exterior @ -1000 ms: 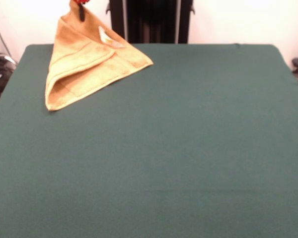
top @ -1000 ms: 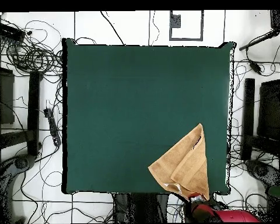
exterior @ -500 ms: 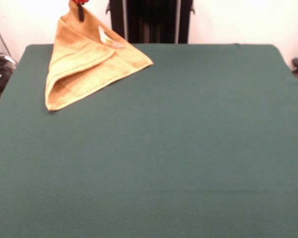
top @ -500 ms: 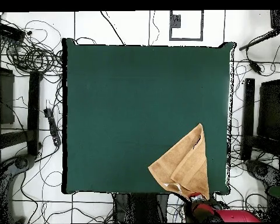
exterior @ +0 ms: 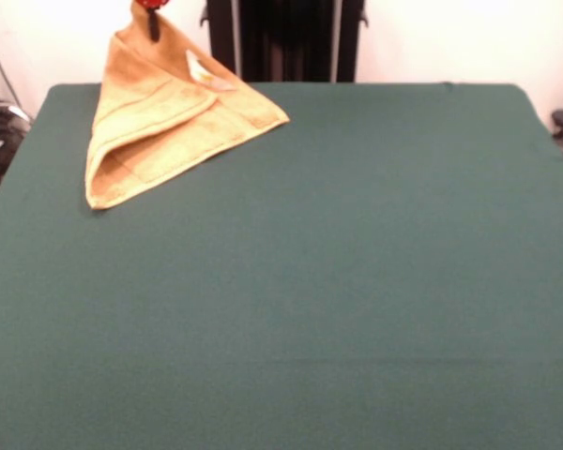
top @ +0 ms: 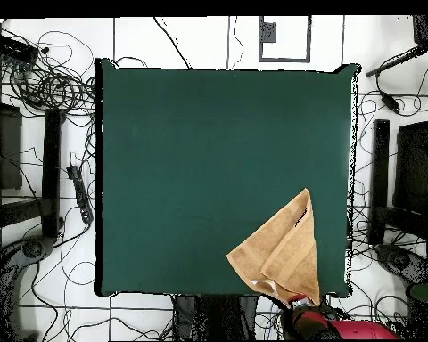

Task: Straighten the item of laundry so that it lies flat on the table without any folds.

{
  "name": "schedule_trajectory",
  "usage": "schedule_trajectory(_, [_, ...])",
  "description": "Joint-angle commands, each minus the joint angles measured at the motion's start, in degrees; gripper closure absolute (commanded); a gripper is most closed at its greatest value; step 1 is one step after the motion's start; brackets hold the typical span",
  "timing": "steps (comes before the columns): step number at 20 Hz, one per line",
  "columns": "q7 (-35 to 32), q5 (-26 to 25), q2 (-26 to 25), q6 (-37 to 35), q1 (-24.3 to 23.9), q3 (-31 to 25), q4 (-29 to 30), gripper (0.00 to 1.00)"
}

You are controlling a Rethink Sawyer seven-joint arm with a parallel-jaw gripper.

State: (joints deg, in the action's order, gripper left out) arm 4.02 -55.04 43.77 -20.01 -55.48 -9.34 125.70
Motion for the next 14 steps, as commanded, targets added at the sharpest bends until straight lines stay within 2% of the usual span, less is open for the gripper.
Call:
schedule_trajectory(1, [-16.53, 3.46, -2.62, 3.53, 2.81, -2.3, -4.02, 1.0])
schedule_trajectory(10, [-13.83, 2.1, -3.41, 3.47, 2.14, -3.85, -3.15, 1.0])
schedule_trajectory(14, [-16.13, 1.45, -4.66, 4.98, 4.3, -2.33, -3.6, 1.0])
